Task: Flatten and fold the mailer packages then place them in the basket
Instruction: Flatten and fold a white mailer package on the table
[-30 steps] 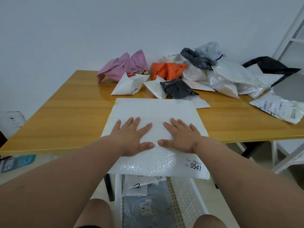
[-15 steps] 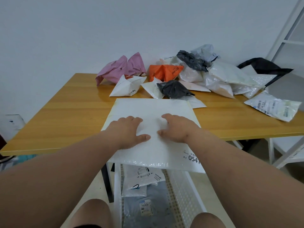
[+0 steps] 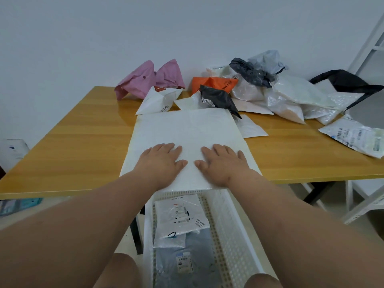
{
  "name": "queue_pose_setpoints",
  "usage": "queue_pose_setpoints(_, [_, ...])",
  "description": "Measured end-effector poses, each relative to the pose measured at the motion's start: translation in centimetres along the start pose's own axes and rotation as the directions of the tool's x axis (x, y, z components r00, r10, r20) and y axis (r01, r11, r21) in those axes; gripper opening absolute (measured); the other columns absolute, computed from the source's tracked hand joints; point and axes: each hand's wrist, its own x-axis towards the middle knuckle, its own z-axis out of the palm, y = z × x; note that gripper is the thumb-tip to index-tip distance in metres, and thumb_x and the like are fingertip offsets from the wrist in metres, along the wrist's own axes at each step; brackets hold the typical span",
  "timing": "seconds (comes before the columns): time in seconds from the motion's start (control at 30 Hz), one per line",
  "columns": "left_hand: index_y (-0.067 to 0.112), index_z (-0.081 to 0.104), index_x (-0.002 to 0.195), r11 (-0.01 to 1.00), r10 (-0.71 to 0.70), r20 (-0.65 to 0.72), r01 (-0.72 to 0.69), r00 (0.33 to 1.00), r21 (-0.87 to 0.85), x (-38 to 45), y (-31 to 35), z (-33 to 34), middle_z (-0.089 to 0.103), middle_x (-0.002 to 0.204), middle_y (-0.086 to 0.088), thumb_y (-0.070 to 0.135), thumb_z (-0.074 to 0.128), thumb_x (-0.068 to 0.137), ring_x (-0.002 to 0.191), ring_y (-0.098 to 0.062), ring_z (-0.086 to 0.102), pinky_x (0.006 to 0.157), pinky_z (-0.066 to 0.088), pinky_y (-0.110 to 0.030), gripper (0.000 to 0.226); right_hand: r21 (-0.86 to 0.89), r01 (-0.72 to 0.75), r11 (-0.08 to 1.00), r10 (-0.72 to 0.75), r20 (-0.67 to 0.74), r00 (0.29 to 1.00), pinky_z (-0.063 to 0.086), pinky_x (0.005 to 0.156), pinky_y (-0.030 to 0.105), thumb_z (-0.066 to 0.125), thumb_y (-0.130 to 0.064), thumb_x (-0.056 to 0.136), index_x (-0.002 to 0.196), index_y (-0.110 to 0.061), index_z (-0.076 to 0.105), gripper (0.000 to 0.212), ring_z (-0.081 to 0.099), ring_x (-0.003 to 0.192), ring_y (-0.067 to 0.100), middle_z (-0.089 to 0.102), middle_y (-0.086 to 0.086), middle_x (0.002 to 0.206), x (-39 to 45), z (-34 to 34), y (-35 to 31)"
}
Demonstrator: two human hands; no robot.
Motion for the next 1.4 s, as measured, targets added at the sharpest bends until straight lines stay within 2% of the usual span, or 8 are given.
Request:
queue_pose_setpoints(0.23, [0.028,-0.013,0.155,0.999,0.012,0.194,-0.022,0.981,0.048,-0.3,-0.2,0.0,-0.017,0.163,0.006,0.093,-0.001,0.060,0.150,-0.017,-0.014,0.120,-0.005,-0.052,0.115,0.022,-0.013,1.000,0.013,0.026,1.000,-0.009,0.117,0.058,0.009,-0.072,0.092,0.153,-0.043,-0.006,0.069,-0.016,0.150,0.016,-0.017,-0.007,0.163,0.0,1.2,0.6])
queue_pose_setpoints(0.63, [0.030,-0.008,0.155,0.997,0.070,0.188,-0.071,0.980,-0.003,-1.1,-0.2,-0.6,-0.015,0.163,0.010,0.097,0.019,0.060,0.149,-0.015,-0.015,0.117,-0.008,-0.060,0.120,0.018,-0.012,1.000,0.011,0.049,0.999,-0.007,0.115,0.062,0.010,-0.074,0.091,0.153,-0.042,-0.004,0.071,-0.015,0.150,0.017,-0.015,-0.008,0.163,-0.1,1.0,0.7])
queue_pose_setpoints(0.87, [0.035,0.026,0.152,0.969,0.225,0.214,-0.241,0.951,0.055,-3.0,-0.3,-2.5,0.025,0.156,0.004,0.056,0.061,0.082,0.143,-0.021,0.024,0.116,0.026,-0.051,0.080,-0.106,0.134,0.985,-0.151,-0.169,0.974,0.015,0.117,0.054,0.022,-0.065,0.095,0.119,-0.025,0.057,0.058,0.043,0.129,0.027,0.050,0.002,0.136,-1.4,-0.2,-0.7])
queue_pose_setpoints(0.97, [0.029,0.066,0.116,0.976,0.213,0.153,-0.203,0.965,-0.076,-3.5,0.5,-4.7,0.065,0.111,0.004,0.035,0.059,0.087,0.105,-0.019,0.059,0.089,0.051,-0.038,0.030,0.094,0.228,0.969,-0.219,-0.096,0.971,0.035,0.105,0.049,0.011,-0.084,0.079,0.124,-0.025,0.059,0.089,0.050,0.123,0.026,0.056,0.003,0.132,-2.9,-0.9,-1.8])
queue_pose_setpoints(1.07, [0.034,0.070,0.115,0.989,0.145,0.085,-0.142,0.986,-0.035,-4.7,1.2,-7.1,0.067,0.106,0.010,0.035,0.054,0.093,0.098,-0.013,0.058,0.085,0.051,-0.031,0.027,0.211,0.207,0.955,-0.207,-0.019,0.978,0.035,0.108,0.051,0.021,-0.094,0.070,0.145,-0.024,0.044,0.105,0.046,0.132,0.024,0.047,0.002,0.148,-4.3,-2.2,-2.0])
queue_pose_setpoints(1.2, [0.035,0.068,0.114,0.985,0.109,-0.143,-0.088,0.984,0.148,-5.5,1.6,-8.8,0.066,0.110,0.009,0.035,0.048,0.095,0.101,-0.015,0.058,0.084,0.049,-0.031,0.028,0.040,0.143,0.989,-0.140,-0.074,0.987,0.040,0.106,0.045,0.055,-0.052,0.091,0.146,-0.032,0.039,0.061,0.049,0.128,0.022,0.049,-0.003,0.144,-5.6,-3.8,-1.9])
queue_pose_setpoints(1.3, [0.031,0.067,0.102,0.951,0.165,-0.367,-0.049,0.916,0.306,-6.1,1.6,-9.3,0.065,0.096,0.008,0.035,0.045,0.094,0.095,-0.016,0.058,0.092,0.039,-0.034,0.024,0.068,0.099,0.993,-0.080,-0.232,0.969,0.049,0.096,0.040,0.046,-0.013,0.093,0.140,-0.031,0.047,0.050,0.056,0.116,0.023,0.058,0.000,0.130,-6.4,-4.9,-2.1])
queue_pose_setpoints(1.4, [0.030,0.064,0.117,0.944,0.174,-0.530,0.013,0.830,0.331,-6.6,1.1,-9.7,0.062,0.119,0.009,0.028,0.053,0.087,0.124,-0.018,0.045,0.111,0.020,-0.042,0.032,0.086,0.101,0.991,-0.065,-0.349,0.935,0.050,0.087,0.037,0.041,-0.012,0.095,0.137,-0.029,0.048,0.046,0.057,0.111,0.024,0.060,0.001,0.125,-7.1,-5.8,-2.2])
